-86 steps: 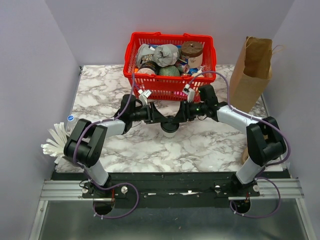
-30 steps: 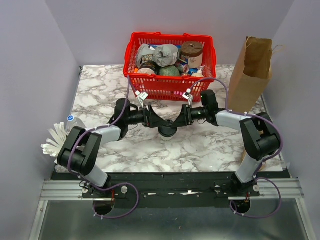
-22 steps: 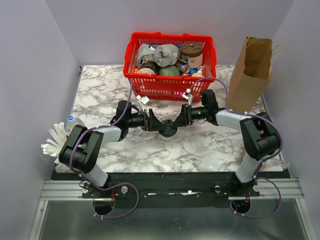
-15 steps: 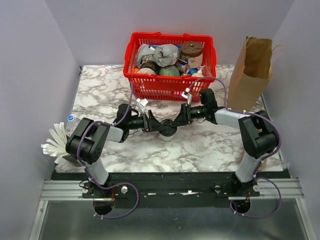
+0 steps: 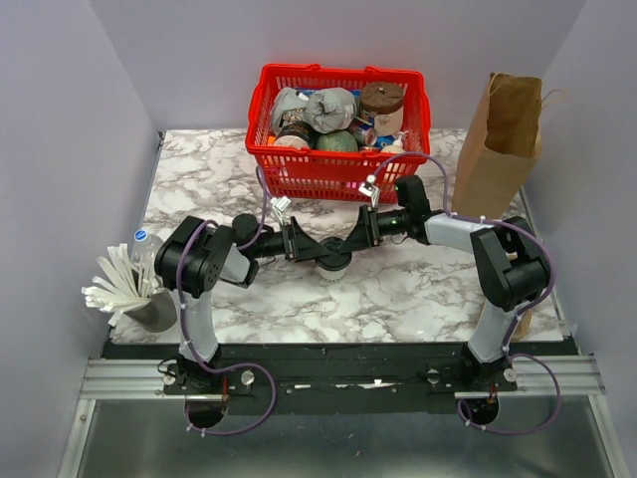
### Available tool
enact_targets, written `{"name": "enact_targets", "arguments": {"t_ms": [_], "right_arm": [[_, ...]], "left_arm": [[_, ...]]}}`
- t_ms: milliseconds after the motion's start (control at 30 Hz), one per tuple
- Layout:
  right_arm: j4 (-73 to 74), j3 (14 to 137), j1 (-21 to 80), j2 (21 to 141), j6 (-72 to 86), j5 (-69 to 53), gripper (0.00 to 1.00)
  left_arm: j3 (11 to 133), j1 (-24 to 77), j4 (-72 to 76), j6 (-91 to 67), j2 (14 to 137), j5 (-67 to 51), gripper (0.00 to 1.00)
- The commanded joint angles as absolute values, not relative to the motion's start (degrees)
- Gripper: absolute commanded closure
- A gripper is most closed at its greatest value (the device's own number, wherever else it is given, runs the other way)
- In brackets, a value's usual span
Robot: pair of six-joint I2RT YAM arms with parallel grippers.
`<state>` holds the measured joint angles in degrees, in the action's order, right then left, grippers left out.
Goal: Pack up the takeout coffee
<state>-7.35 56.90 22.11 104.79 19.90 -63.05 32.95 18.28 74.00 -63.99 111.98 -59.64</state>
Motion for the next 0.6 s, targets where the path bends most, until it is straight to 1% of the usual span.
{"name": "enact_targets", "arguments": {"t_ms": [0, 233, 267, 333, 367, 400, 500, 567], "right_arm": [[-7.91, 54.93, 22.50, 107.31, 18.11, -61.52, 0.37], [-8.17, 55.81, 22.59, 108.19, 17.40, -62.31, 0.36], [-8.17, 55.90, 22.59, 108.28, 17.49, -62.40, 0.36], [-8.26, 55.99, 22.59, 108.11, 17.40, -62.40, 0.36], [-8.17, 55.90, 22.59, 108.11, 17.40, -62.32, 0.36], [-8.17, 55.99, 22.59, 108.11, 17.32, -62.31, 0.36], [-8.17, 55.90, 22.59, 107.93, 17.05, -61.96, 0.36], [-8.09, 55.90, 22.59, 107.84, 17.05, -62.31, 0.35]], "left_arm": [[32.96, 19.60, 96.85, -71.27, 119.87, -64.25, 0.02], [32.78, 19.51, 96.33, -67.94, 122.96, -63.02, 0.04], [32.61, 19.51, 95.02, -65.24, 122.61, -62.50, 0.04], [32.08, 19.51, 88.53, -61.19, 121.56, -61.53, 0.04], [31.38, 19.51, 81.20, -57.95, 119.90, -59.52, 0.04], [31.12, 19.51, 76.86, -51.48, 119.01, -58.55, 0.04], [30.41, 19.51, 67.71, -43.96, 116.20, -56.51, 0.04], [30.58, 19.16, 69.95, -44.55, 115.49, -57.74, 0.04]]}}
